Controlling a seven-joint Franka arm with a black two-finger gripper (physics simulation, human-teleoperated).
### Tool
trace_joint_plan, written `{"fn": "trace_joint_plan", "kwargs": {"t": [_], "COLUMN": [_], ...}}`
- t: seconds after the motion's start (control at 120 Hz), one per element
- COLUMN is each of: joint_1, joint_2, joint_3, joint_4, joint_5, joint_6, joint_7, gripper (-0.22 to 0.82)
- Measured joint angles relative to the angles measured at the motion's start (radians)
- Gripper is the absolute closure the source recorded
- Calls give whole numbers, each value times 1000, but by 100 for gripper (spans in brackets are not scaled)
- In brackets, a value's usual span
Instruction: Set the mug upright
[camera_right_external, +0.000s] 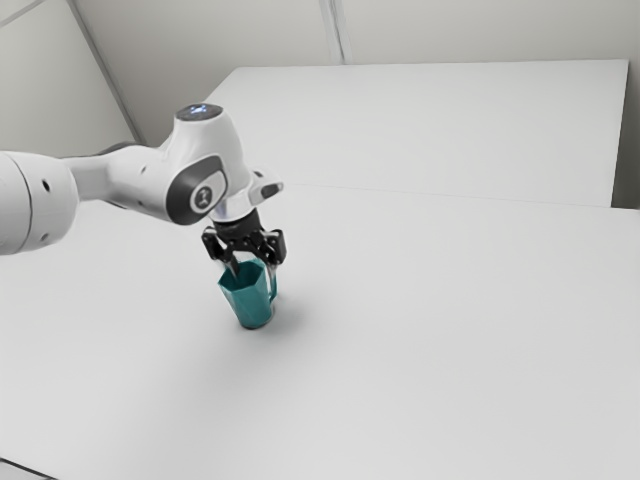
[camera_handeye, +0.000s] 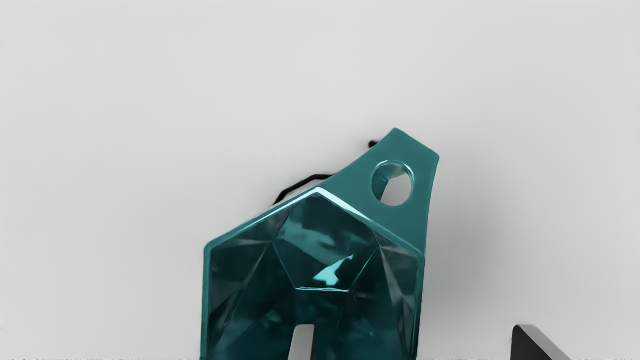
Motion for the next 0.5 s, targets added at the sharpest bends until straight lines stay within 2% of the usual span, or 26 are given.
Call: {"fn": "trace_joint_plan", "kwargs": {"t": [0.2,0.5], "joint_1": [2,-10], "joint_2": [-60,-81], "joint_3": [-1,-4], "joint_4": [47,261], "joint_5": [0,1], "joint_6": [-41,-218], "joint_7": [7,24], "gripper": [7,2]}}
